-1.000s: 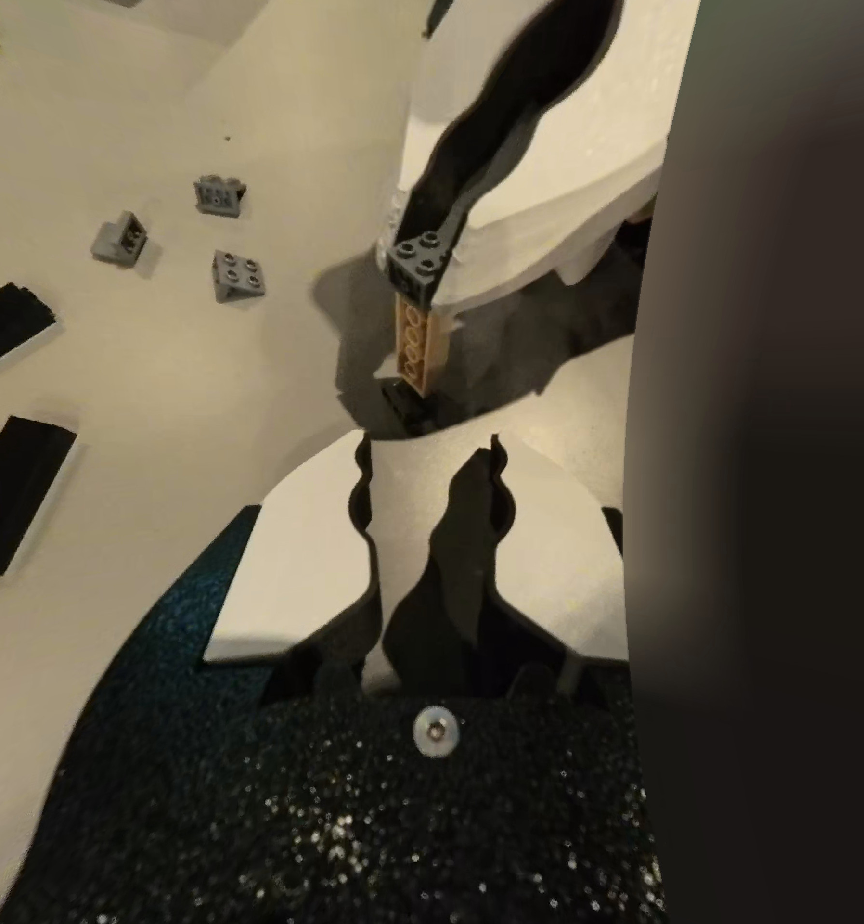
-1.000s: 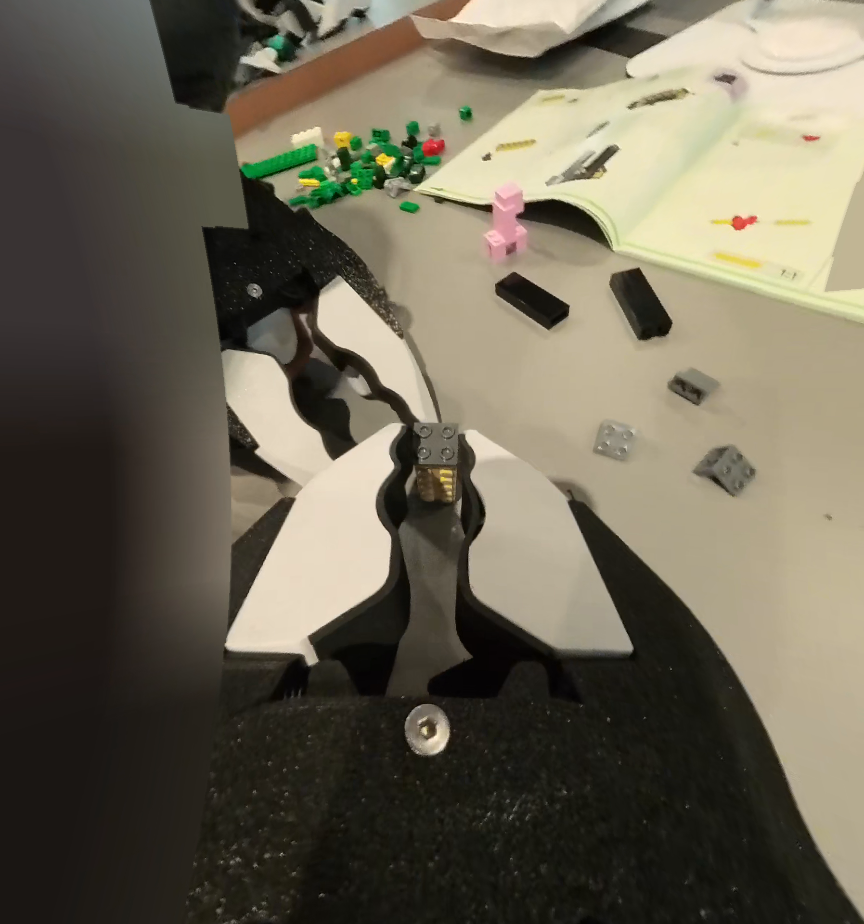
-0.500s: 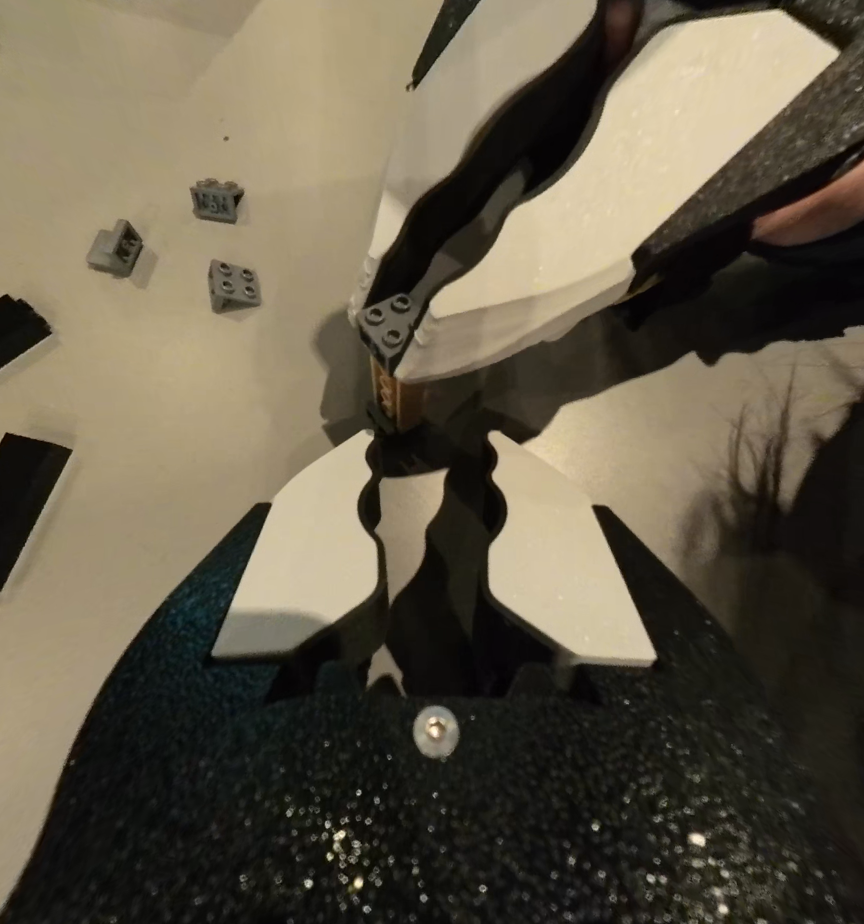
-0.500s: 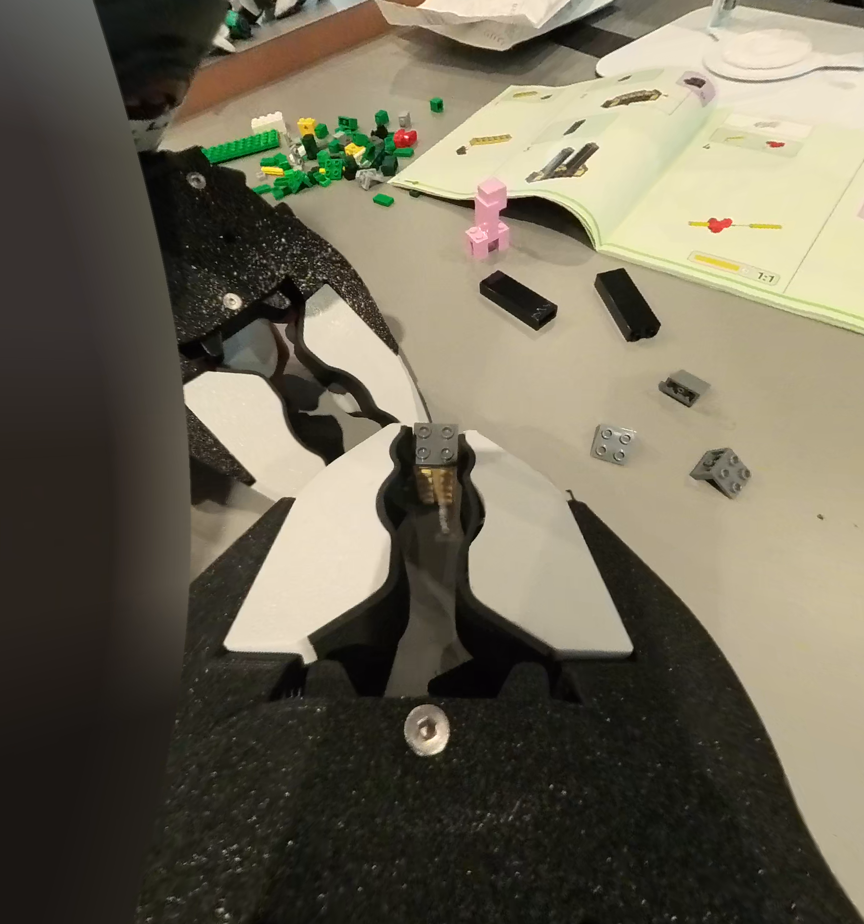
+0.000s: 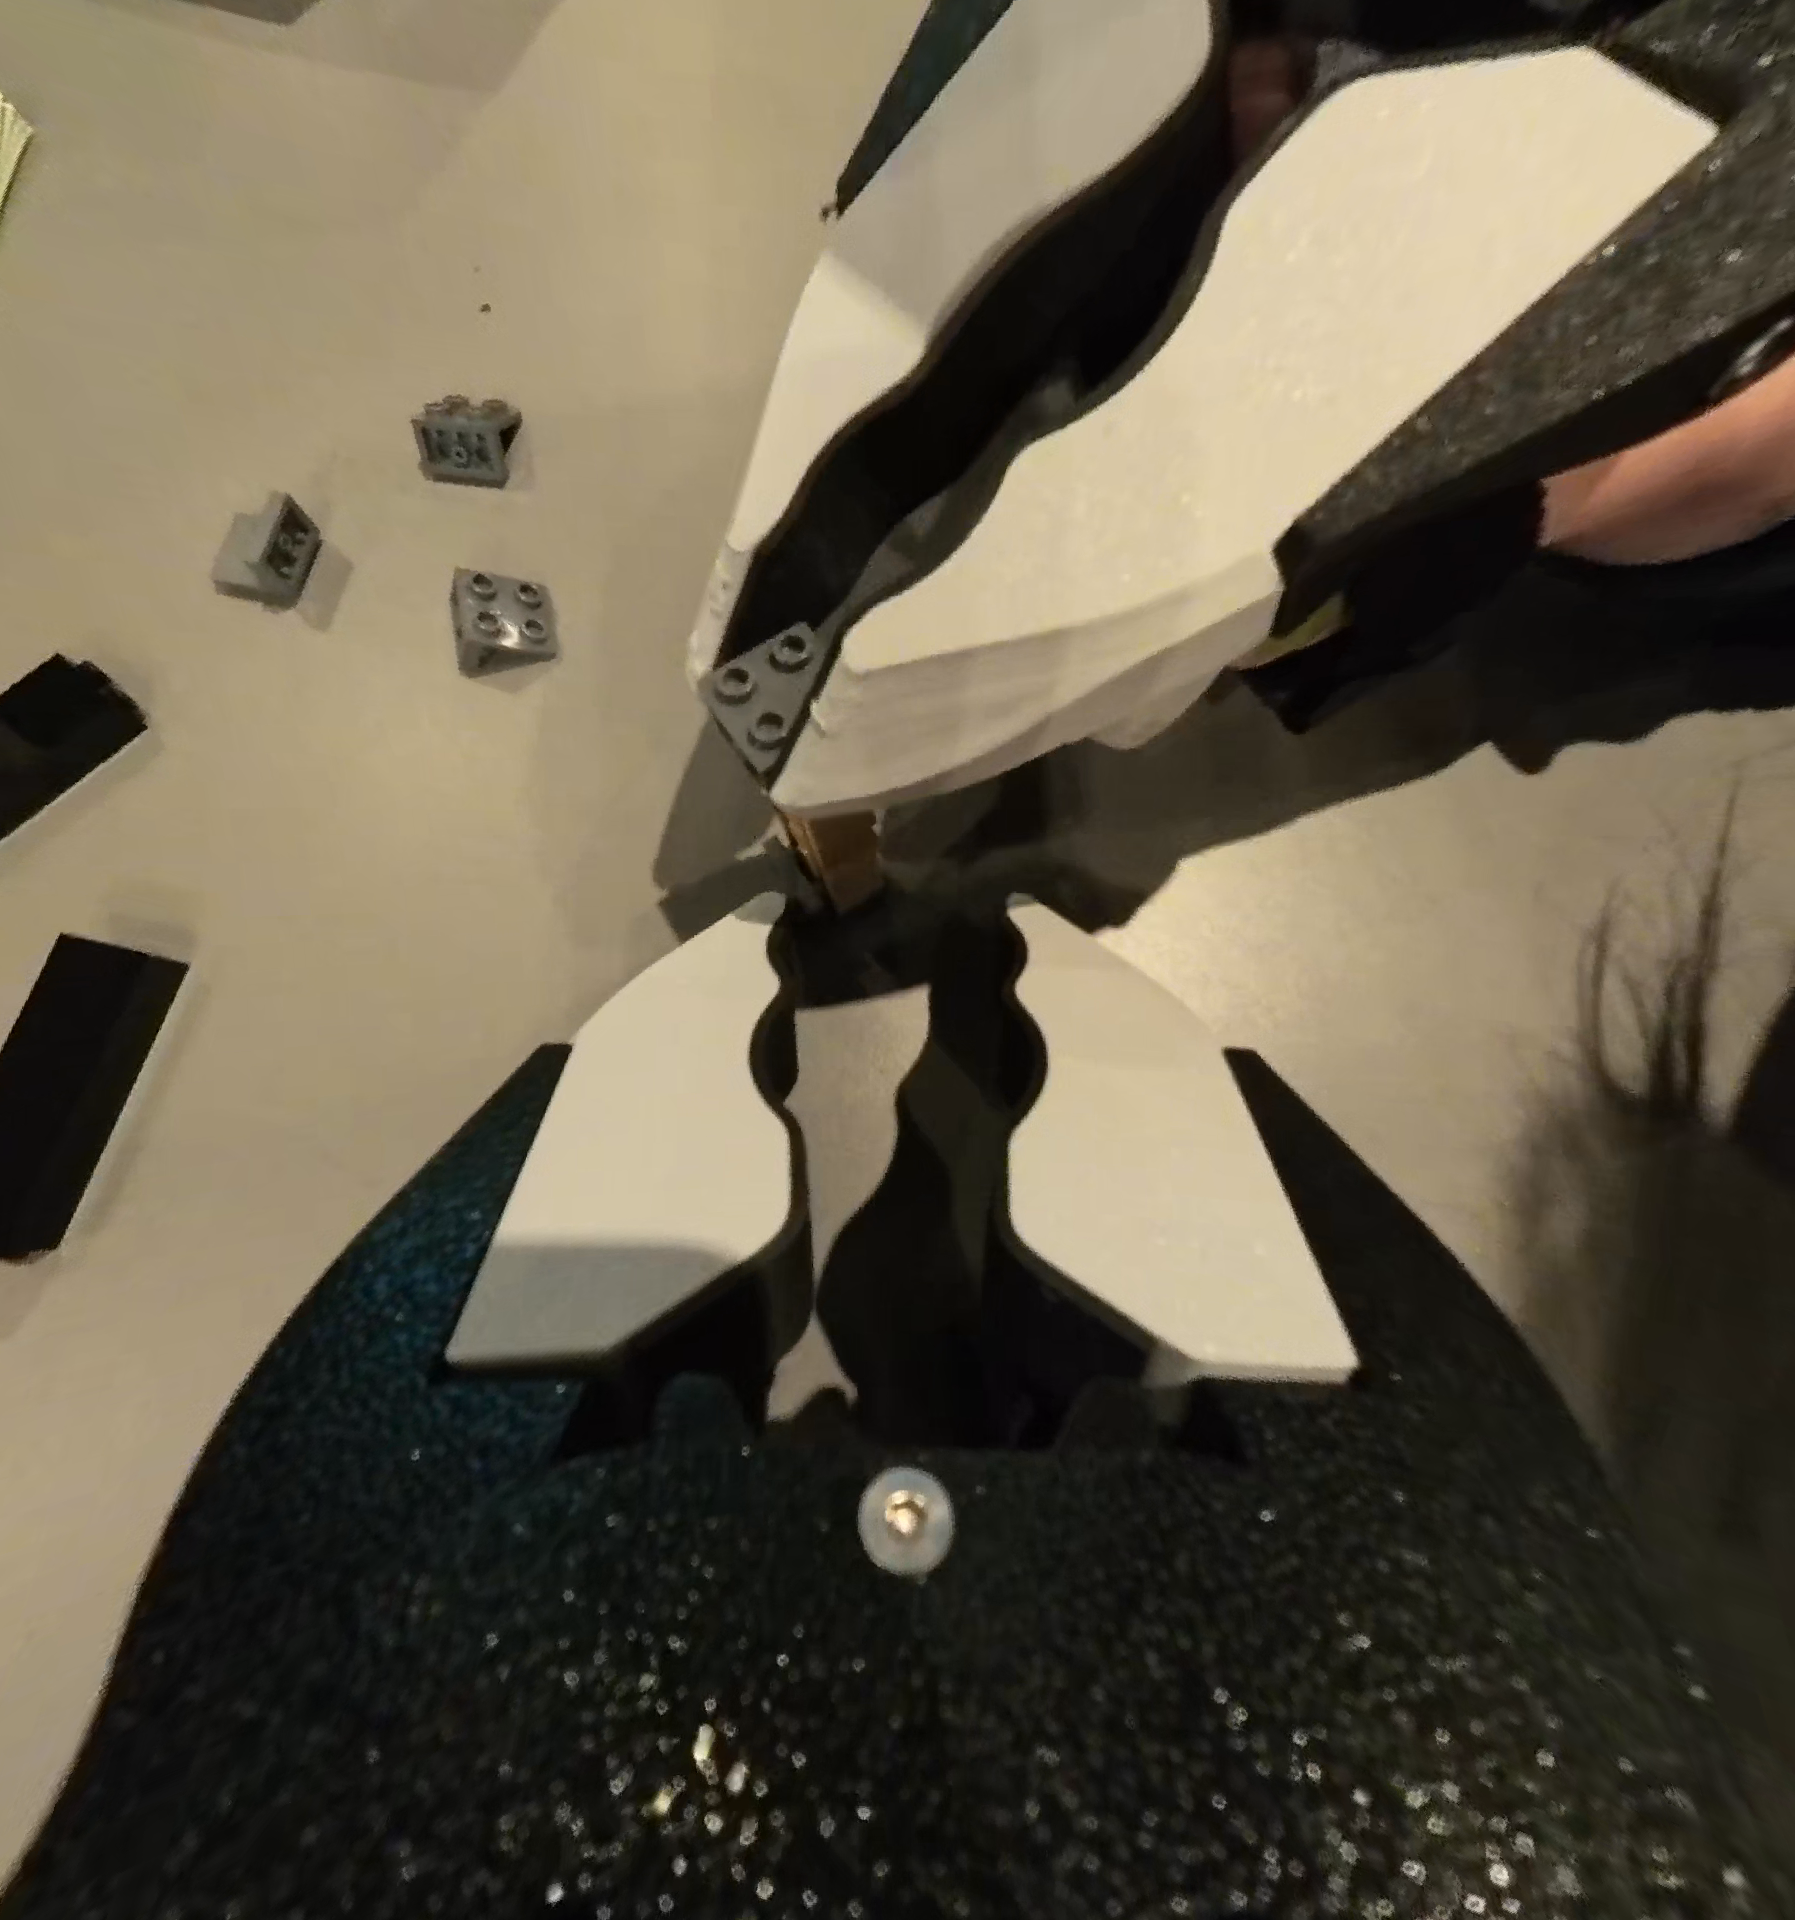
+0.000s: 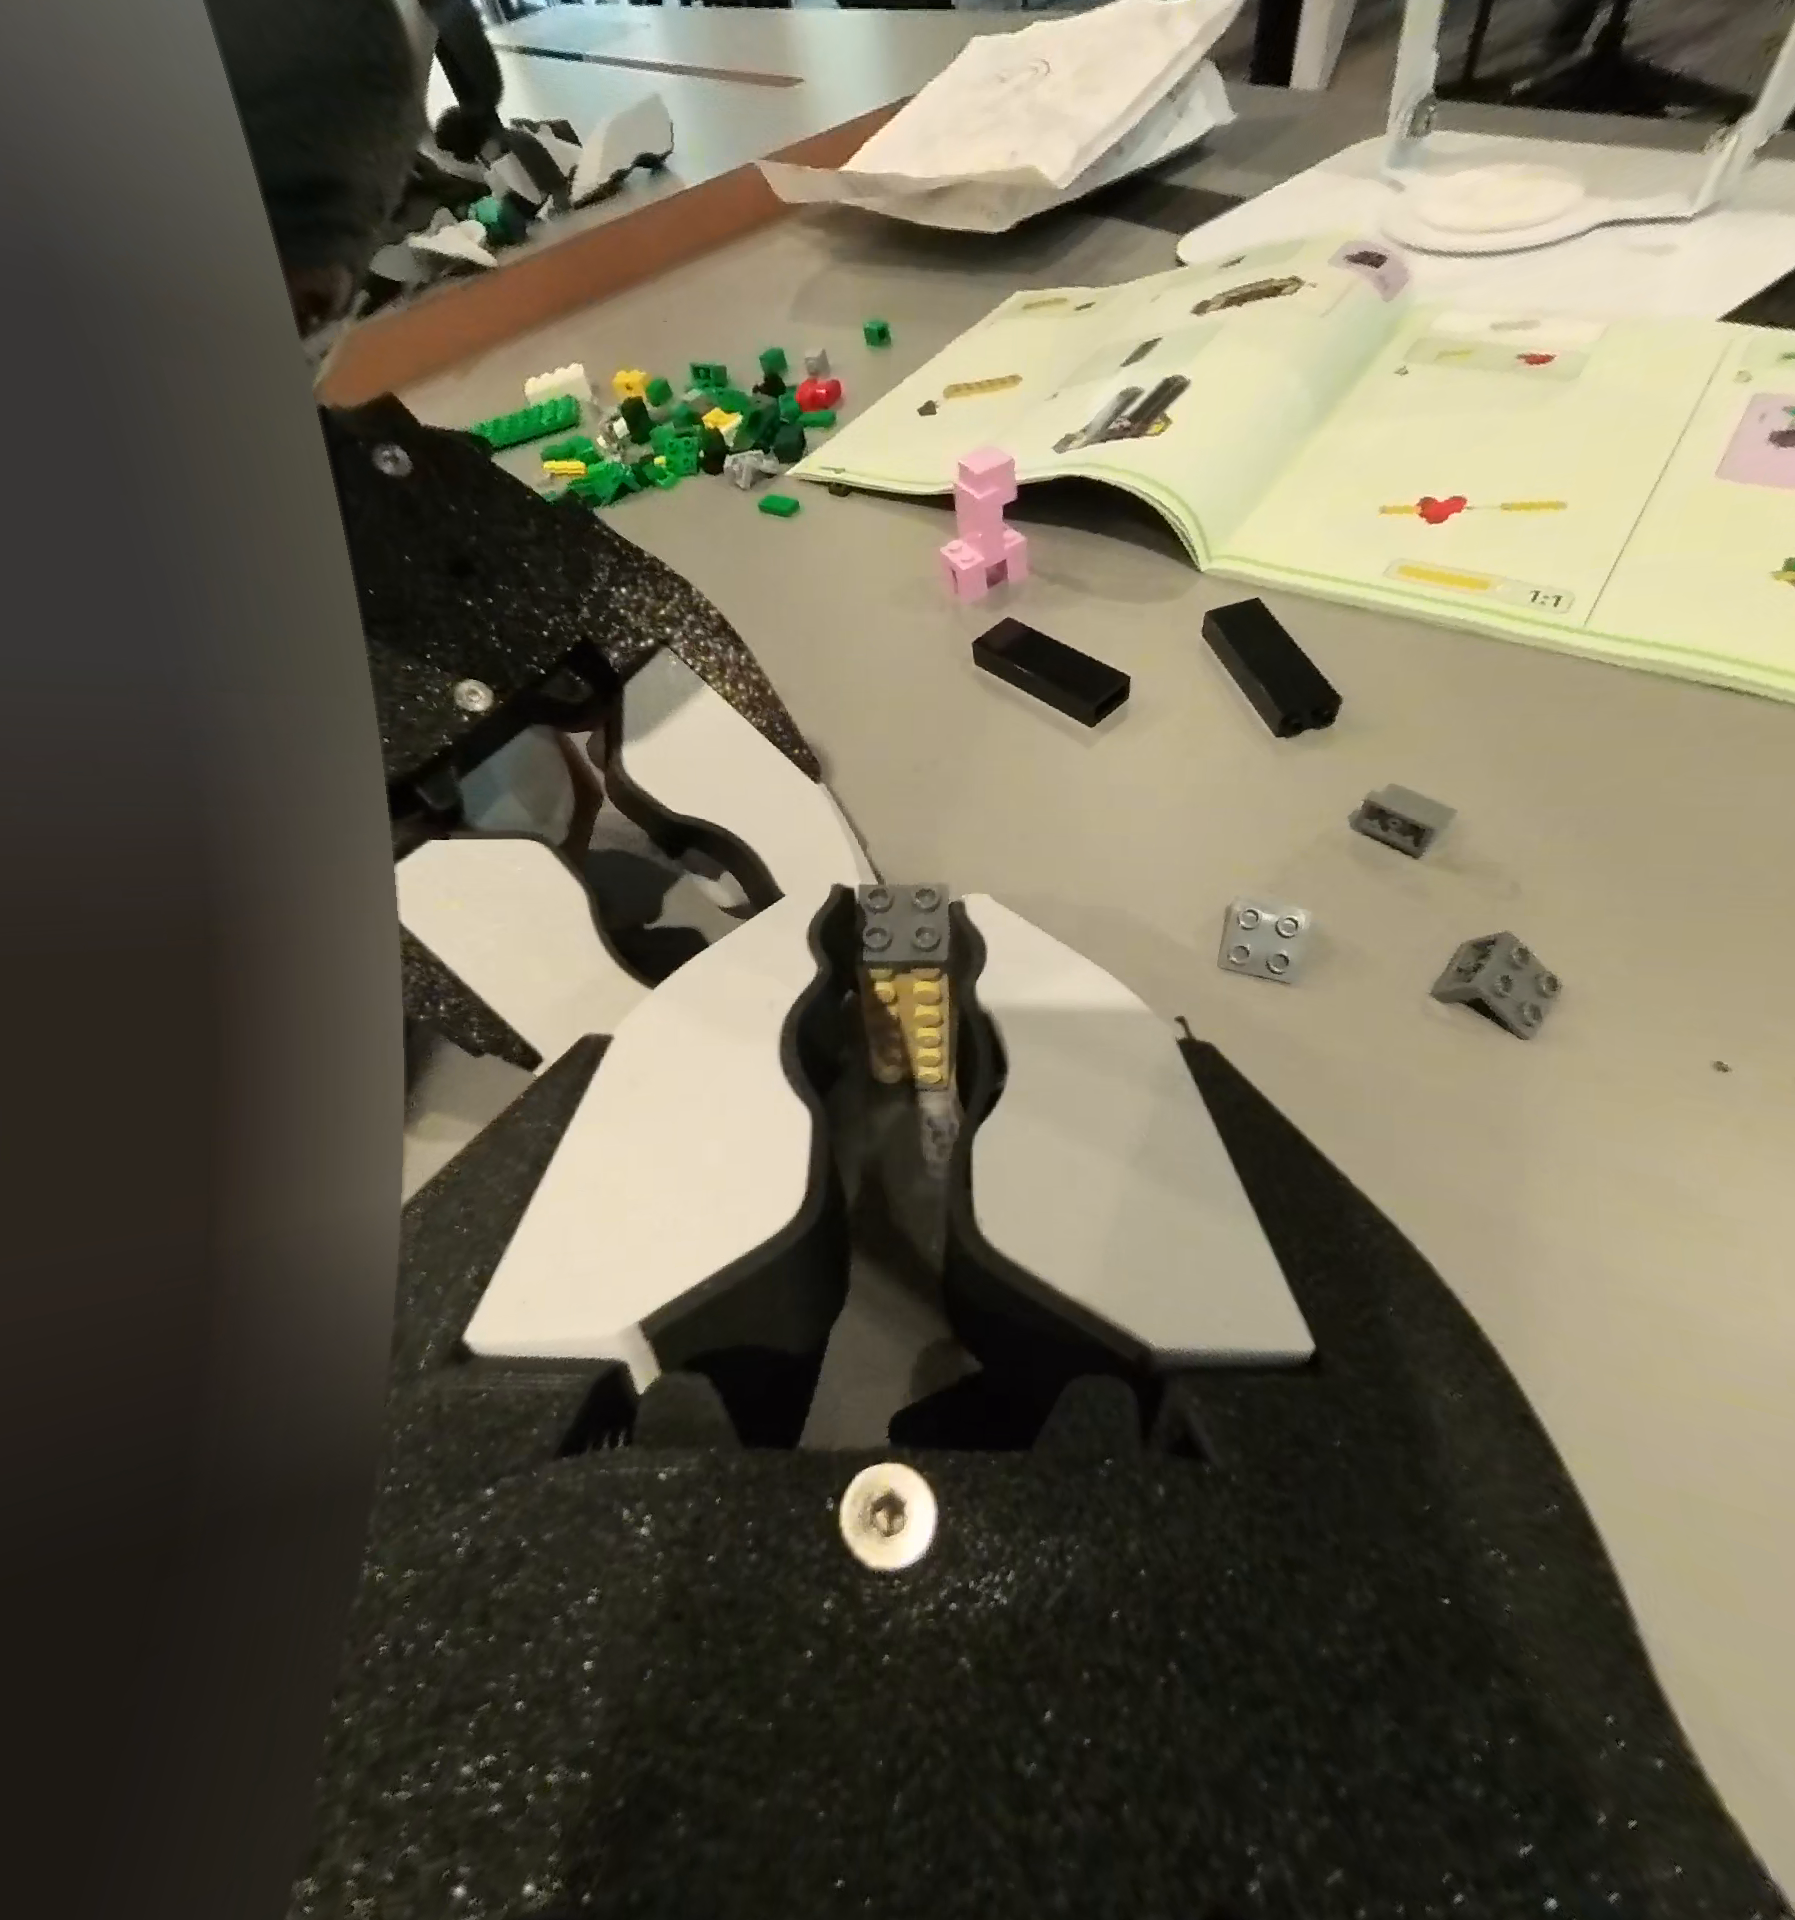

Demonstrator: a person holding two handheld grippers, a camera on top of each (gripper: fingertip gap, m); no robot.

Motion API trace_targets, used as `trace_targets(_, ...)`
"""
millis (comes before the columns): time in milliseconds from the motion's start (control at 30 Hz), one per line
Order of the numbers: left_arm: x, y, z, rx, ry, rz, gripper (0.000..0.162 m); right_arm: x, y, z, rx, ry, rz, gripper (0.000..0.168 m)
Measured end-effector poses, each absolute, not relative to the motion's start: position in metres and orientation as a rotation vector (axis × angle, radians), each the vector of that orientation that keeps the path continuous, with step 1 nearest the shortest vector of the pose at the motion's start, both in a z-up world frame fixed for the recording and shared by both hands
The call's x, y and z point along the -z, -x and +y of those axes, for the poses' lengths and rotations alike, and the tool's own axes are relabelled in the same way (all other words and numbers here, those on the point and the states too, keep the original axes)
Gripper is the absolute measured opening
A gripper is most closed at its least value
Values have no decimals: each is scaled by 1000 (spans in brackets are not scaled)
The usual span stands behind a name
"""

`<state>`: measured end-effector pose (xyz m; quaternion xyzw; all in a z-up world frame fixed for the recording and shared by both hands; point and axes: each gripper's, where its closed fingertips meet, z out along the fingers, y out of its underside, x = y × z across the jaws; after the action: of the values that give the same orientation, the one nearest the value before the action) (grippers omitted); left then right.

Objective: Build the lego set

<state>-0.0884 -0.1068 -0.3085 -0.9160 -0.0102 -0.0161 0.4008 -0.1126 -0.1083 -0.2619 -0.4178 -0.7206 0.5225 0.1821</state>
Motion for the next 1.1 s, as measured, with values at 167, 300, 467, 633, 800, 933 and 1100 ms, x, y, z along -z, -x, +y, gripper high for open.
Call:
trace_targets(167, 308, 93, -105, 29, 2303, -68, 24, 262, 115, -106, -1499, 1258, -1991, 17)
trace_targets(300, 308, 97, -103, 33, 2295, -104, 22, 261, 118, -104, -1502, 1320, -1939, 16)
trace_targets(467, 308, 97, -97, -16, 2307, -108, 28, 261, 117, -103, -1477, 1330, -1909, 16)
trace_targets(633, 309, 99, -93, -73, 2310, -134, 21, 261, 114, -103, -1463, 1332, -1897, 16)
trace_targets(800, 309, 100, -93, -79, 2284, -196, 18, 261, 113, -101, -1451, 1344, -1877, 16)
trace_targets(933, 308, 100, -93, -102, 2274, -223, 18, 261, 112, -102, -1425, 1340, -1864, 17)
trace_targets(1100, 306, 100, -93, -122, 2265, -192, 16, 258, 112, -102, -1431, 1331, -1837, 17)
